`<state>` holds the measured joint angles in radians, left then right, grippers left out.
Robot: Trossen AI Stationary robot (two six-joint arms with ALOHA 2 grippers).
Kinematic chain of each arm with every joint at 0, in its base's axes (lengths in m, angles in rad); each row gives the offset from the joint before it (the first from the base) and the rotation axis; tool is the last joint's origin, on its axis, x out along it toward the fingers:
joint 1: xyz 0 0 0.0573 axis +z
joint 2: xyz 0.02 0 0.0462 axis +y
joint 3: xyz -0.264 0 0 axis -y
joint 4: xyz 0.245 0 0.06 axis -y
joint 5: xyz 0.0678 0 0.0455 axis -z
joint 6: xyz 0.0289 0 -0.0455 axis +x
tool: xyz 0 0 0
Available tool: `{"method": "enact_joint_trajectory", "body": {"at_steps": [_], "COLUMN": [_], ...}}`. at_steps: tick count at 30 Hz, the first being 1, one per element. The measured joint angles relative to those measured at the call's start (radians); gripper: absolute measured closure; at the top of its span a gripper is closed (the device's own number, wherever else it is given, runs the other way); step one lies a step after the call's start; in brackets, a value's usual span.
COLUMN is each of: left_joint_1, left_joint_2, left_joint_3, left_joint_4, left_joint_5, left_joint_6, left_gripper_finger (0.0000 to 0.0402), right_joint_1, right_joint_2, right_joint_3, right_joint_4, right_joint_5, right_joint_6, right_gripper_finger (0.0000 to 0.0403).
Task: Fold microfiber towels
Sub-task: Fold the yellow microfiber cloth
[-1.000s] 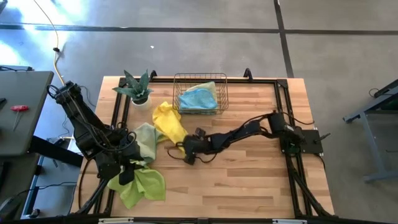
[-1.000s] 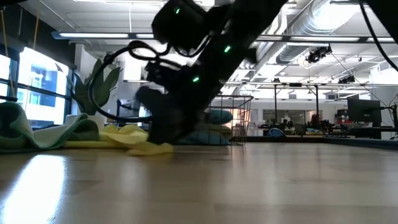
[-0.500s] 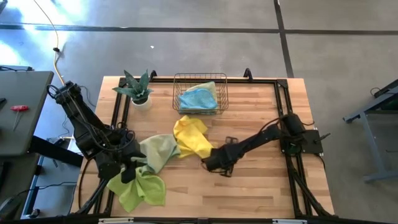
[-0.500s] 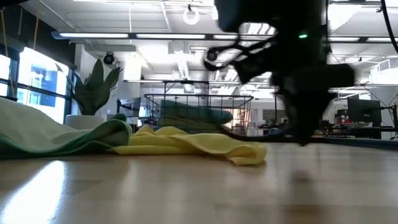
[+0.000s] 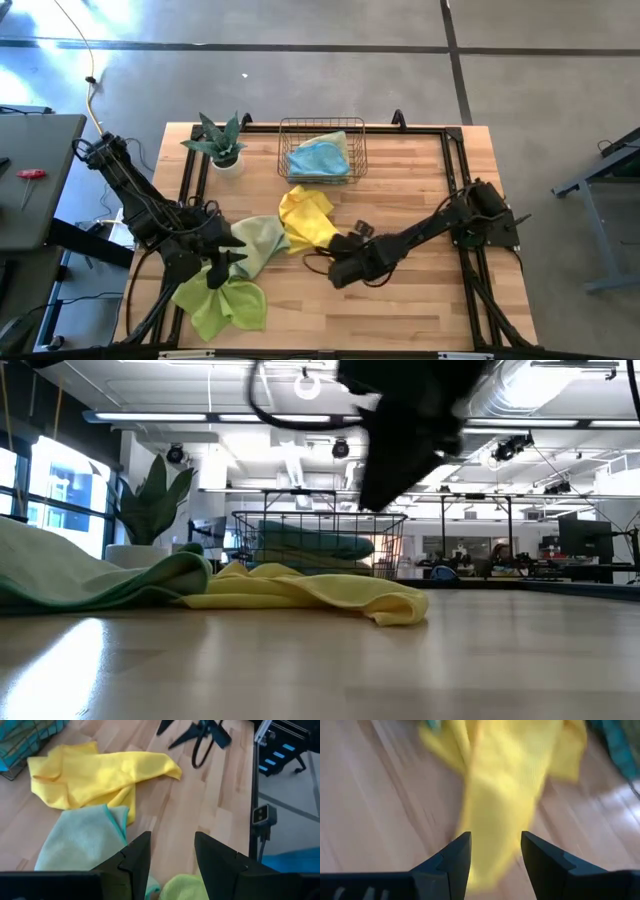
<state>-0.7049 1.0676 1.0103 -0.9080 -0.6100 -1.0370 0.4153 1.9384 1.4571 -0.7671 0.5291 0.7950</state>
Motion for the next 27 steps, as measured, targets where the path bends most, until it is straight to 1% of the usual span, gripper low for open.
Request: {"method": "enact_joint_trajectory", "body": {"at_steps": [2,5,9,12,16,21,25,27], "left_joint_1": [0.01,0.021,0.02,0.016,0.014,0.014,0.014,0.014], "left_joint_2": [0.0,0.0,0.0,0.0,0.0,0.0,0.0,0.0], "left_joint_3": [0.0,0.0,0.0,0.0,0.0,0.0,0.0,0.0], "left_joint_4": [0.002,0.011,0.042,0.055,0.054,0.052,0.052,0.052], "left_joint_5": [-0.004,-0.005,-0.003,0.003,0.007,0.027,0.035,0.036], "left_joint_6": [0.0,0.001,0.013,0.027,0.037,0.052,0.083,0.094], "left_gripper_finger": [0.0259,0.0259,0.0259,0.0259,0.0259,0.0259,0.0259,0.0259], "right_joint_1": [-0.012,-0.044,-0.086,-0.114,-0.13,-0.122,-0.076,-0.054], "right_joint_2": [0.023,0.068,0.14,0.181,0.205,0.207,0.205,0.204], "right_joint_3": [0.001,0.0,0.0,-0.001,0.003,0.008,0.008,0.009], "right_joint_4": [0.081,0.137,0.147,0.159,0.18,0.111,-0.029,-0.098], "right_joint_5": [0.024,-0.009,-0.029,-0.083,-0.148,-0.245,-0.341,-0.368], "right_joint_6": [-0.003,-0.014,0.008,0.033,0.036,0.0,-0.067,-0.09], "right_gripper_finger": [0.0238,0.0238,0.0238,0.0238,0.0238,0.0238,0.0238,0.0238]}}
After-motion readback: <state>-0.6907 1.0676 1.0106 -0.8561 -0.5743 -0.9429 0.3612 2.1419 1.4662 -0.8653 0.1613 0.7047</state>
